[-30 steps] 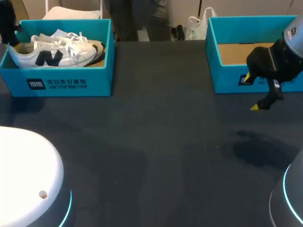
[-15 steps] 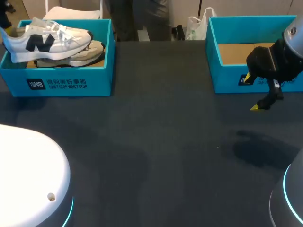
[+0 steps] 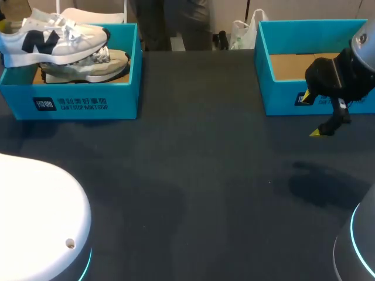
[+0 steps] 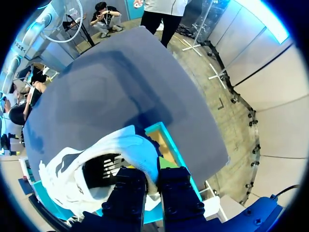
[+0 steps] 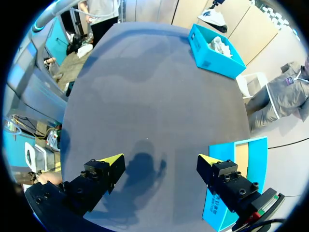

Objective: Take the shoe out of the shoebox, open the shoe tongue, remove and reinsert the insole, then place the shoe into the shoebox

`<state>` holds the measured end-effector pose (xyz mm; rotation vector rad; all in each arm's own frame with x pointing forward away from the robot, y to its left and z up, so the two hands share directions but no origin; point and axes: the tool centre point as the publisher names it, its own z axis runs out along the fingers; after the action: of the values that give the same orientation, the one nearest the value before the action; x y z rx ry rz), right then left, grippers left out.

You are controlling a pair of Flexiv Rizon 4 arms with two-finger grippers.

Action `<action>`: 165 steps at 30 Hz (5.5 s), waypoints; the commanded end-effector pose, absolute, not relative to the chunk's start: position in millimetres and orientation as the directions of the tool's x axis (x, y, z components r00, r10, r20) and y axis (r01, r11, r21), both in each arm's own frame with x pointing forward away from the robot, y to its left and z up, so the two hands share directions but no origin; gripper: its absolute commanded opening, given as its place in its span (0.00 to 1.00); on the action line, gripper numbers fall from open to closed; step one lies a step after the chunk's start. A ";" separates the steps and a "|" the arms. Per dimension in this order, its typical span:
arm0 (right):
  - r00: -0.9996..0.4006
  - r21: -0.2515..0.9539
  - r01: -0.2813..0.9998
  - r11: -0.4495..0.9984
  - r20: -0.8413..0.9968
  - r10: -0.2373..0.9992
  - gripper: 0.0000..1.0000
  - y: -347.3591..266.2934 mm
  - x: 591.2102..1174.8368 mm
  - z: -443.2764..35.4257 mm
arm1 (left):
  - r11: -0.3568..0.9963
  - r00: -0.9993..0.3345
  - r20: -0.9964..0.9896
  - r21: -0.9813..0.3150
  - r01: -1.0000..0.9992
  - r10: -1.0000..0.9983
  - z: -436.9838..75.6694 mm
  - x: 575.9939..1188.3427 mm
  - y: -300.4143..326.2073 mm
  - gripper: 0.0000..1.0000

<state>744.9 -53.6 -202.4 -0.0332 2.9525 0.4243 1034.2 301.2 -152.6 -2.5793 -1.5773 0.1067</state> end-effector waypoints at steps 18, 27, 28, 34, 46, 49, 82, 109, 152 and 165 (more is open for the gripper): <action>-0.987 0.276 -0.044 0.960 -0.159 0.001 1.00 -53.1 745.7 -203.5 | -0.468 0.474 0.038 -0.102 0.878 0.880 -126.0 962.2 243.5 0.00; -0.987 0.276 -0.044 0.960 -0.159 0.001 1.00 -53.1 745.7 -203.5 | -0.459 0.467 0.044 -0.125 0.879 0.883 -128.1 923.4 201.4 0.00; -0.987 0.276 -0.044 0.960 -0.159 0.001 1.00 -53.1 745.7 -203.5 | -0.454 0.462 0.049 -0.123 0.883 0.885 -128.5 918.7 196.3 0.00; -0.987 0.276 -0.044 0.960 -0.159 0.001 1.00 -53.1 745.7 -203.5 | -0.451 0.461 0.064 -0.133 0.883 0.885 -130.8 894.2 168.4 0.00; -0.987 0.276 -0.044 0.960 -0.159 0.001 1.00 -53.1 745.7 -203.5 | -0.454 0.471 0.086 -0.163 0.876 0.878 -142.1 847.7 109.7 0.00; -0.987 0.276 -0.044 0.960 -0.159 0.001 1.00 -53.1 745.7 -203.5 | -0.460 0.479 0.084 -0.174 0.870 0.874 -144.9 834.5 93.0 0.00; -0.987 0.276 -0.044 0.960 -0.159 0.001 1.00 -53.1 745.7 -203.5 | -0.346 0.361 0.100 -0.144 0.927 0.927 -208.3 750.9 -47.5 0.00; -0.987 0.276 -0.044 0.960 -0.159 0.001 1.00 -53.1 745.7 -203.5 | -0.363 0.372 0.140 -0.084 0.928 0.918 -331.0 739.1 -56.3 0.00; -0.987 0.276 -0.044 0.960 -0.159 0.001 1.00 -53.1 745.7 -203.5 | -0.169 0.167 -0.062 -0.019 0.985 0.984 -289.8 731.8 -46.2 1.00; -0.987 0.276 -0.044 0.960 -0.159 0.001 1.00 -53.1 745.7 -203.5 | -0.023 -0.013 -0.172 -0.207 0.978 0.985 -277.8 723.6 -11.6 1.00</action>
<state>744.9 -53.6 -202.4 -0.0331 2.9525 0.4243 717.2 -21.8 -280.1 -2.1631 -2.1759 0.3264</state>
